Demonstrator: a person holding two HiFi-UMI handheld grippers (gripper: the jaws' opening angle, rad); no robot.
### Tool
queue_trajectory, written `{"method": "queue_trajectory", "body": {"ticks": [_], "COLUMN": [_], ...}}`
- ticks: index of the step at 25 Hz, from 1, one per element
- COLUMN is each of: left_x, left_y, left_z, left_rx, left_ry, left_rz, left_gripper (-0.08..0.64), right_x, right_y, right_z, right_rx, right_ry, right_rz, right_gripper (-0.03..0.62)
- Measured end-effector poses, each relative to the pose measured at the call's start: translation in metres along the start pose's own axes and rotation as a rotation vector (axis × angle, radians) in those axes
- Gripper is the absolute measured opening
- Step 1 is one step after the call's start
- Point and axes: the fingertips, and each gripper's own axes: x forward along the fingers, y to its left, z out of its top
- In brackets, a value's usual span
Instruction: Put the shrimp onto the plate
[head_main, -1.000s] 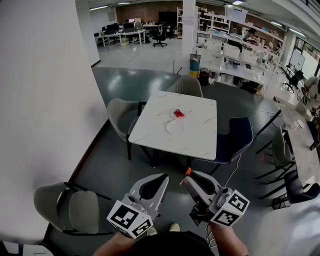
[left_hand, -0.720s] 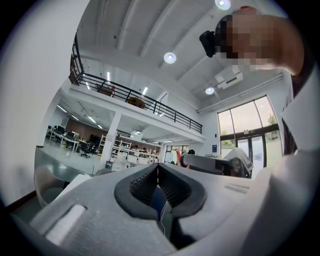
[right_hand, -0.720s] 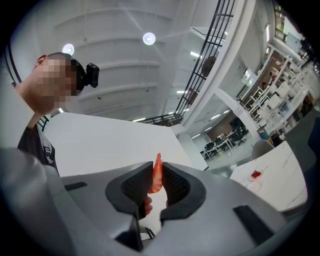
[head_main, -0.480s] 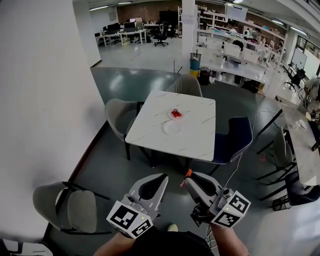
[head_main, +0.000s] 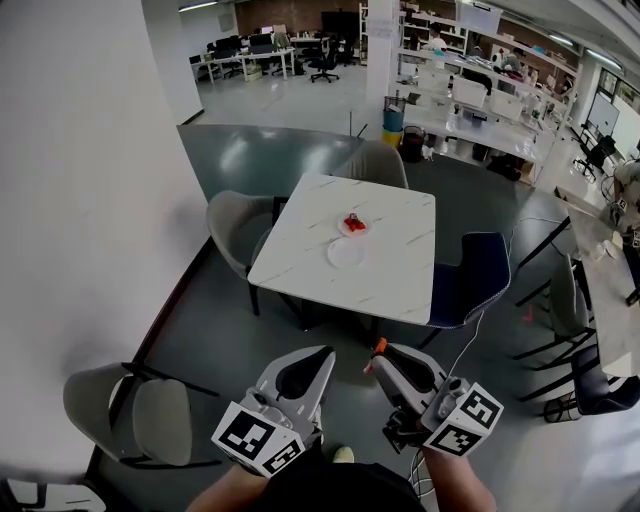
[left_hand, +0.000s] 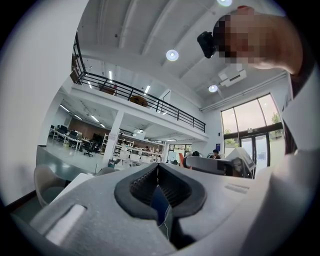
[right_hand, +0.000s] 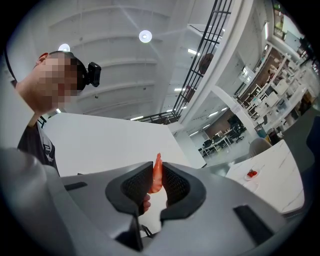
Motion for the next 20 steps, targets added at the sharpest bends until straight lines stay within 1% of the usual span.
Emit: {"method": "queue_trajectory", "body": {"ticks": [5, 9, 13, 20], "left_x": [0.027, 0.057, 0.087, 0.134], "left_y": [0.039, 0.078, 0.119, 0.185], "left_z": [0.001, 0.012, 0.015, 0.008], "left_rx": [-0.007, 0.003, -0.003, -0.013], "left_ry": [-0.013, -0.025, -0.011, 0.016], "left_rz": [-0.016, -0.039, -0.065, -0.122], "left_gripper": [0.008, 0.008, 0.008, 0.008], "right_x": [0.031, 0.07, 0.108, 0.163], "right_y": [-0.031, -0.06, -0.091, -0.146], "right_z": [0.002, 0.011, 0.019, 0.018], "right_rx": [-0.011, -0.025, -0.023, -0.021], "right_ry": [0.007, 0.009, 0.008, 0.003], "right_rz": [-0.023, -0.041, -0.071, -0.132], "right_gripper": [0.06, 0.06, 0.06, 0.06]}}
